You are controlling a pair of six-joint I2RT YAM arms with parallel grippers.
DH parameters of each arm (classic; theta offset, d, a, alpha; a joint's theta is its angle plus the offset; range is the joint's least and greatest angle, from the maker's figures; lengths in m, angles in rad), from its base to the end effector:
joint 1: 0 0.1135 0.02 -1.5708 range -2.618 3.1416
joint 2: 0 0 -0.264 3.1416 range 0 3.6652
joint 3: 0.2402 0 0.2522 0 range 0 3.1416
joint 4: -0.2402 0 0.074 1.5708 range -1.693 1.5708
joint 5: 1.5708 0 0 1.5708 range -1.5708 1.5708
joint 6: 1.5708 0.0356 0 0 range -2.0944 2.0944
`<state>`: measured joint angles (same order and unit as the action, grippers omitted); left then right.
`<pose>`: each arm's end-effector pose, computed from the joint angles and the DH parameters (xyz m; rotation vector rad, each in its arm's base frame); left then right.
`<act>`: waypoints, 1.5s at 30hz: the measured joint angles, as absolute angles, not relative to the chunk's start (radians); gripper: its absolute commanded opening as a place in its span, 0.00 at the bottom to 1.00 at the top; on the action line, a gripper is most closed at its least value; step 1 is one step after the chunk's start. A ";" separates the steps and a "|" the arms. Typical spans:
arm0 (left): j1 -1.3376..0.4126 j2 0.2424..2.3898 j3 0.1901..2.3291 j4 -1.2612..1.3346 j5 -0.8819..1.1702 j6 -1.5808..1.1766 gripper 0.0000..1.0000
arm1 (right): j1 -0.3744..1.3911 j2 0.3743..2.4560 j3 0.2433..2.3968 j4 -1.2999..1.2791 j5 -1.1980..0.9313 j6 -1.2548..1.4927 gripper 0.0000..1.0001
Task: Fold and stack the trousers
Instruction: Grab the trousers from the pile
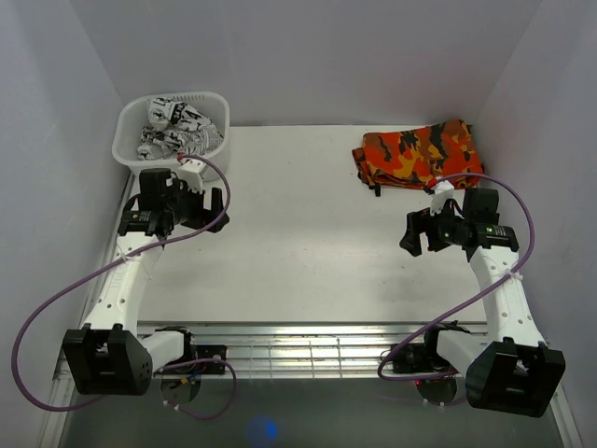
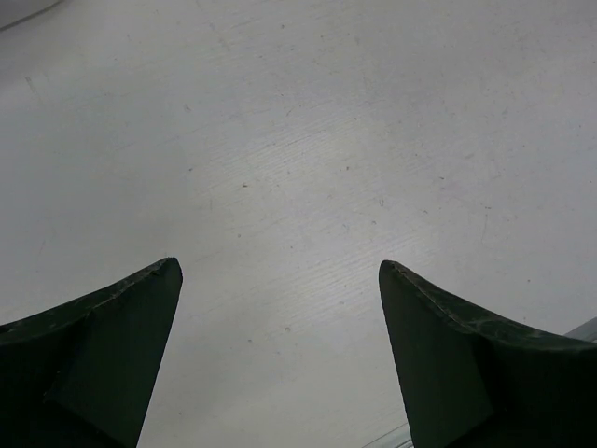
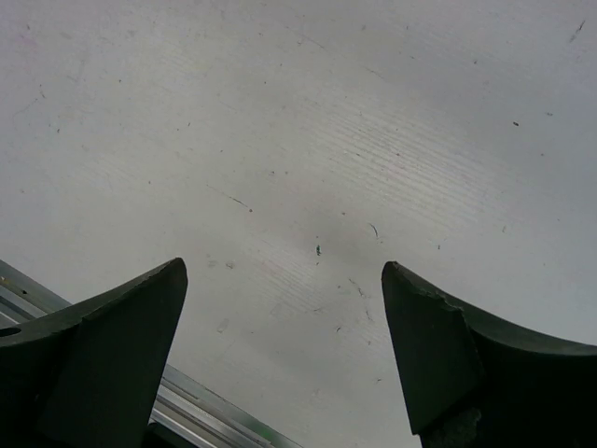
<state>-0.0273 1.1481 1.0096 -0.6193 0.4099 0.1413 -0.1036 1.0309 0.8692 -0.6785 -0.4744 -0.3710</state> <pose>0.2396 -0.0207 0.3066 0.3949 2.2527 -0.4169 0.2068 -0.0052 0.2810 -0.5192 2.2593 0.3349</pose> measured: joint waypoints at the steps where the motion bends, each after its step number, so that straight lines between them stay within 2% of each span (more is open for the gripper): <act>1: -0.027 1.142 1.010 -0.622 0.408 0.142 0.98 | -0.104 1.031 0.869 -0.678 -0.474 -0.371 0.90; 4: -0.027 1.135 1.036 -0.638 0.396 0.134 0.98 | -0.104 1.033 0.869 -0.678 -0.475 -0.371 0.90; 7: -0.028 1.183 1.151 -0.655 0.361 0.109 0.98 | -0.104 1.042 0.869 -0.678 -0.475 -0.371 0.90; 13: -0.028 1.404 1.540 -0.596 0.217 0.055 0.98 | -0.104 1.083 0.869 -0.677 -0.469 -0.370 0.90; 19: -0.028 1.607 1.726 -0.416 0.050 0.032 0.98 | -0.103 1.121 0.870 -0.674 -0.455 -0.369 0.90; 25: -0.021 1.942 1.929 -0.305 -0.067 0.023 0.98 | -0.103 1.199 0.876 -0.673 -0.439 -0.359 0.90; 32: 0.010 2.344 2.229 -0.369 -0.125 -0.026 0.98 | -0.102 1.239 0.882 -0.671 -0.413 -0.351 0.90; 38: 0.051 2.514 2.287 -0.404 -0.155 -0.027 0.98 | -0.102 1.241 0.882 -0.671 -0.391 -0.351 0.90; 43: 0.065 2.574 2.322 -0.394 -0.168 -0.031 0.98 | -0.102 1.241 0.881 -0.671 -0.375 -0.351 0.90; 44: 0.065 2.577 2.325 -0.390 -0.168 -0.031 0.97 | -0.102 1.241 0.881 -0.671 -0.372 -0.351 0.90; 45: 0.065 2.578 2.327 -0.389 -0.167 -0.031 0.89 | -0.102 1.241 0.881 -0.671 -0.369 -0.351 0.90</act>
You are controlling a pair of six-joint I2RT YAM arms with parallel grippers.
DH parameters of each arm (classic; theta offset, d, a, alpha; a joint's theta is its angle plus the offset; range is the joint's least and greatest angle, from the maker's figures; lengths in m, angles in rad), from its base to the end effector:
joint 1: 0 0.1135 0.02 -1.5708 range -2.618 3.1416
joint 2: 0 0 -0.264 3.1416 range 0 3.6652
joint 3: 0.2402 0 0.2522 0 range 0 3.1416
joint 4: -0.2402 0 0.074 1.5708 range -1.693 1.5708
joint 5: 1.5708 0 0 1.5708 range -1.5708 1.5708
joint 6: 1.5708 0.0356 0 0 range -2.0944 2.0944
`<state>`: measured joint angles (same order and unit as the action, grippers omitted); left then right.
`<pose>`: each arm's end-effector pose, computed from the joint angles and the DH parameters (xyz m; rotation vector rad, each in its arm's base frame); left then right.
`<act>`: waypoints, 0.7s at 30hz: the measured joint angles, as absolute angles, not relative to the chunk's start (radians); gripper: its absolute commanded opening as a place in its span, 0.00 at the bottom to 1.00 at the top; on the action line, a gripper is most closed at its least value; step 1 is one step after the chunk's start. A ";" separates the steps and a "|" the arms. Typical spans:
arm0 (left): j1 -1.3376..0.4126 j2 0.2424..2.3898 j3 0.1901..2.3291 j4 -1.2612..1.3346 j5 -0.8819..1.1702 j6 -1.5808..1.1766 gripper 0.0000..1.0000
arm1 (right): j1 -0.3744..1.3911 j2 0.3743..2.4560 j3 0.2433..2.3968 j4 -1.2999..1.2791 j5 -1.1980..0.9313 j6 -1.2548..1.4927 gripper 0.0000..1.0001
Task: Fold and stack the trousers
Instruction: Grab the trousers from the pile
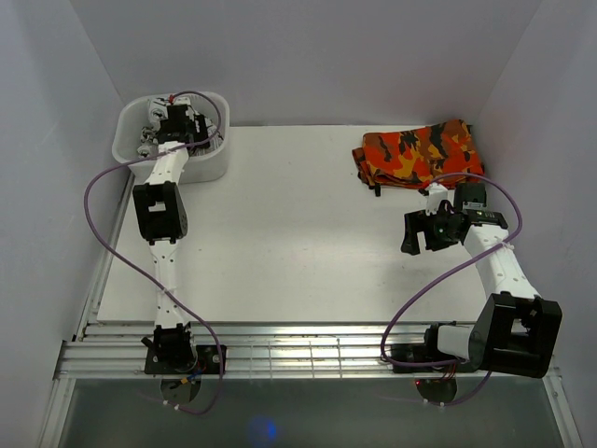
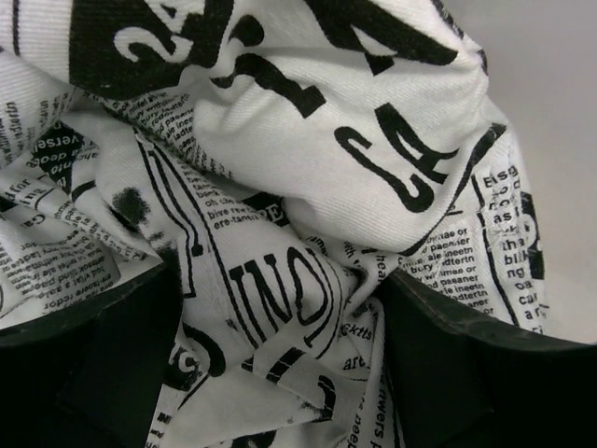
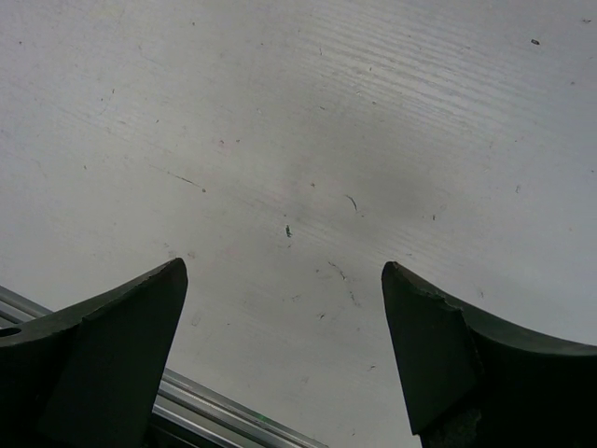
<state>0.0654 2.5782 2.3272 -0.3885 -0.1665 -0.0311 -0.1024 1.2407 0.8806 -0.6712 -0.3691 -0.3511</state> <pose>0.5813 0.0440 0.1867 -0.1987 2.1985 0.2030 0.2399 -0.0117 0.2411 -0.4418 2.4857 0.3019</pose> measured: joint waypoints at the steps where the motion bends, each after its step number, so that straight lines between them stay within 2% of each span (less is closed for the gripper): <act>1: 0.067 2.579 2.331 -0.389 -0.157 -0.035 0.84 | -0.102 1.241 0.881 -0.671 -0.368 -0.351 0.90; 2: 0.070 2.581 2.334 -0.388 -0.133 -0.043 0.60 | -0.102 1.241 0.881 -0.671 -0.367 -0.351 0.90; 3: 0.073 2.581 2.335 -0.388 -0.132 -0.044 0.60 | -0.102 1.241 0.881 -0.671 -0.366 -0.351 0.90; 4: 0.078 2.581 2.335 -0.388 -0.110 -0.057 0.52 | -0.102 1.241 0.881 -0.671 -0.365 -0.351 0.90; 5: 0.083 2.581 2.335 -0.387 -0.090 -0.066 0.42 | -0.102 1.241 0.881 -0.671 -0.365 -0.351 0.90; 6: 0.090 2.581 2.335 -0.384 -0.068 -0.077 0.22 | -0.102 1.241 0.881 -0.672 -0.364 -0.351 0.90; 9: 0.118 2.581 2.335 -0.369 0.010 -0.102 0.00 | -0.102 1.242 0.881 -0.673 -0.364 -0.352 0.90; 21: 0.157 2.514 2.277 -0.068 0.059 -0.031 0.00 | -0.102 1.244 0.891 -0.678 -0.376 -0.350 0.90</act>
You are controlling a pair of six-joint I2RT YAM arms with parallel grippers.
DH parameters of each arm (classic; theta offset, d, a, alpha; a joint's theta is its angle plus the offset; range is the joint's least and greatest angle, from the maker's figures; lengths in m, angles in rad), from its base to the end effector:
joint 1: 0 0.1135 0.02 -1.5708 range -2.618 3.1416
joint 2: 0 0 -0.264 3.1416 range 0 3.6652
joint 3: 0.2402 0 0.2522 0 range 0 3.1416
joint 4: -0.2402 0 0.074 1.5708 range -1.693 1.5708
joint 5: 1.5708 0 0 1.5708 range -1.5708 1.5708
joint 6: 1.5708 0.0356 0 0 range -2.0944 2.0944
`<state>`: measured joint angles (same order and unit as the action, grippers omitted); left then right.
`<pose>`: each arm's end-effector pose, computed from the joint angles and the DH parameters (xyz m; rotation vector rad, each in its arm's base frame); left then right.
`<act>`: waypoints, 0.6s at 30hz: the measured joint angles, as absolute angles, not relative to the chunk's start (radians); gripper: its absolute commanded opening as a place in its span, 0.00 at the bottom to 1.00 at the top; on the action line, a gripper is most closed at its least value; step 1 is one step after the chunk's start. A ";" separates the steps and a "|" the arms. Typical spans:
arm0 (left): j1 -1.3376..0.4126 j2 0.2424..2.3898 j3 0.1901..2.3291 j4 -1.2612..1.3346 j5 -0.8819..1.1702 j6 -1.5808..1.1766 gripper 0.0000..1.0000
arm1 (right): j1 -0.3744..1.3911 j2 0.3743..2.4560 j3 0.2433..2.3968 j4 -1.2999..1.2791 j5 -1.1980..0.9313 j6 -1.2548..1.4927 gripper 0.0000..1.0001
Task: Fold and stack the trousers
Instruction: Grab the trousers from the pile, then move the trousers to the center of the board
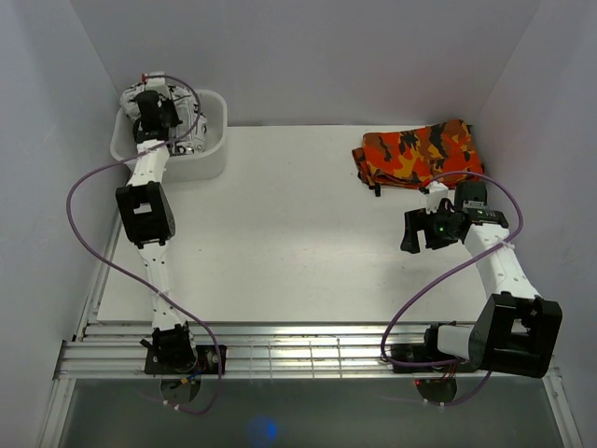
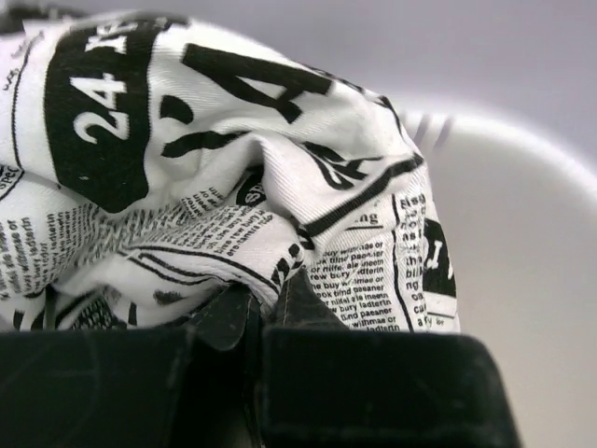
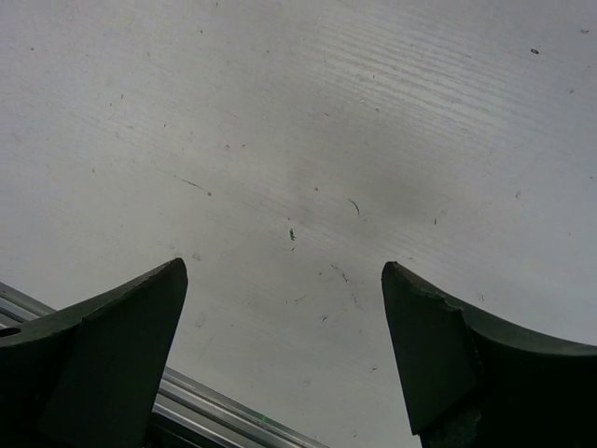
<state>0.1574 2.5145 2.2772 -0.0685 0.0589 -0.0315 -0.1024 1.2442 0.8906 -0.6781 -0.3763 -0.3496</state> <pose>0.5835 0.0905 0.2362 -0.1366 1.8712 0.0313 0.2409 -0.0116 0.2431 -0.4421 2.4838 0.3115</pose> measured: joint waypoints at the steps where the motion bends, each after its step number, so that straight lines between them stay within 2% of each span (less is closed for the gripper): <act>1: 0.158 2.500 2.277 -0.040 0.059 -0.021 0.00 | -0.102 1.243 0.894 -0.678 -0.379 -0.348 0.90; 10: 0.155 2.323 2.353 0.231 0.089 0.006 0.00 | -0.102 1.169 0.895 -0.673 -0.402 -0.347 0.90; 18: 0.063 1.992 2.346 0.413 0.173 0.004 0.00 | -0.102 1.091 0.894 -0.647 -0.411 -0.343 0.90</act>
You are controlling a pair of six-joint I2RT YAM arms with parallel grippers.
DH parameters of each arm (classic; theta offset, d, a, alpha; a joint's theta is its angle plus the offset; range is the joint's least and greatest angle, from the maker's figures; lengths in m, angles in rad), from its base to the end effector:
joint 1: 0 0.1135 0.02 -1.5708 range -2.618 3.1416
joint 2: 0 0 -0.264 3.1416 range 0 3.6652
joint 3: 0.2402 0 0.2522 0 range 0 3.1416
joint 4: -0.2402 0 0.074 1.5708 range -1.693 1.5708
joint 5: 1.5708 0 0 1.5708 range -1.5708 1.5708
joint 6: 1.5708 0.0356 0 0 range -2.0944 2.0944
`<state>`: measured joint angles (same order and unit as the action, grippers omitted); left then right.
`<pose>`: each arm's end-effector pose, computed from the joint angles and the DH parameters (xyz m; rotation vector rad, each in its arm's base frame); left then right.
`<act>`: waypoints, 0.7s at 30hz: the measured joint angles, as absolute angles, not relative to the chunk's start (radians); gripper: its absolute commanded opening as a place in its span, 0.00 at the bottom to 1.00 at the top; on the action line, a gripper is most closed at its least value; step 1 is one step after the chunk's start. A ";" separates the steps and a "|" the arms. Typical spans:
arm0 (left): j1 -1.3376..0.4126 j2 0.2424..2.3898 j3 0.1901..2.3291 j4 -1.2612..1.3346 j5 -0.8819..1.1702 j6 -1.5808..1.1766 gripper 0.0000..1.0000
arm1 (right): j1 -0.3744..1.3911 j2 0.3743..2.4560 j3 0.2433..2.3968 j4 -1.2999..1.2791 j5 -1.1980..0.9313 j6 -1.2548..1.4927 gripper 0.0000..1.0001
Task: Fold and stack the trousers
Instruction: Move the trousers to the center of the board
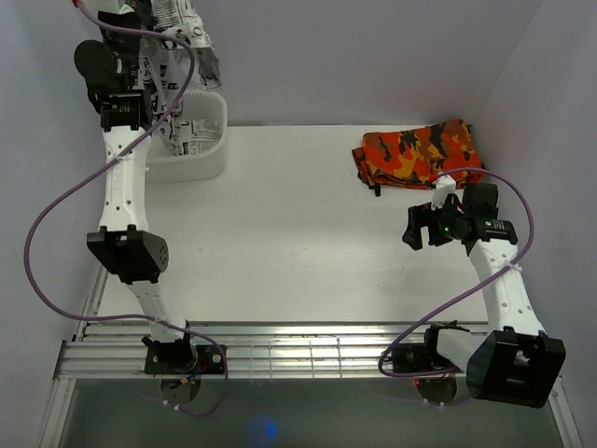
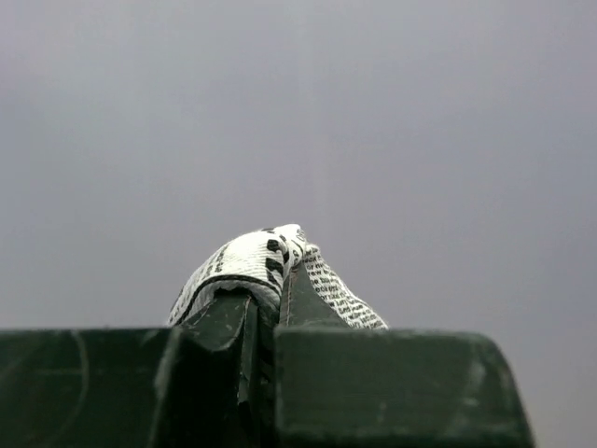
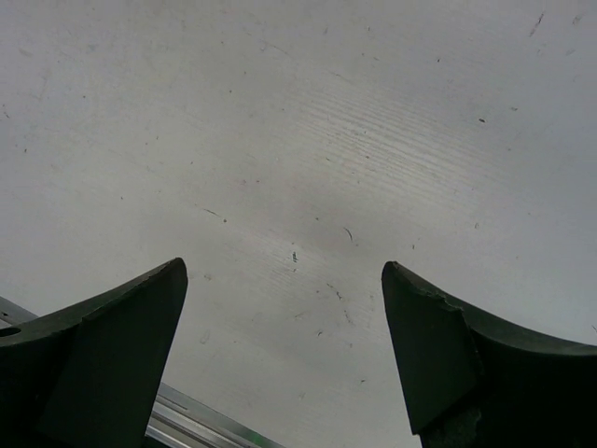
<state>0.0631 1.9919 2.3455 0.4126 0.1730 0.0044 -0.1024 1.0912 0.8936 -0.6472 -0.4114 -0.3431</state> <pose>0.4151 0.0201 0.5712 0.1399 0.8068 -0.0059 0.2212 -0.0084 0.2787 -0.4641 2.2964 0.2793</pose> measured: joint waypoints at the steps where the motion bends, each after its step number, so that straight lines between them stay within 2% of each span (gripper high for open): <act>1: 0.044 1.924 2.310 0.429 0.197 -0.018 0.00 | -0.102 1.084 0.894 -0.645 -0.413 -0.343 0.90; 8: -0.023 1.577 2.094 0.476 0.416 -0.241 0.00 | -0.102 1.045 0.885 -0.626 -0.428 -0.343 0.90; 14: -0.023 1.353 1.790 0.512 0.708 -0.526 0.01 | -0.102 1.036 0.886 -0.626 -0.475 -0.344 0.90; 18: -0.031 1.271 1.499 0.494 0.905 -0.585 0.64 | -0.102 1.058 0.904 -0.636 -0.494 -0.352 0.90; 19: -0.035 1.257 1.414 0.441 0.945 -0.558 0.92 | -0.102 1.066 0.912 -0.639 -0.500 -0.354 0.90; 20: -0.036 1.256 1.354 0.374 0.972 -0.517 0.98 | -0.102 1.076 0.922 -0.645 -0.505 -0.358 0.90; 21: -0.041 1.270 1.303 0.262 0.992 -0.443 0.98 | -0.102 1.086 0.933 -0.652 -0.511 -0.364 0.90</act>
<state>-0.0410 1.2697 1.3025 0.2623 0.9924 -0.4427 -0.1017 1.0863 0.9329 -0.6521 -0.5106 -0.3637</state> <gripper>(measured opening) 0.887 0.903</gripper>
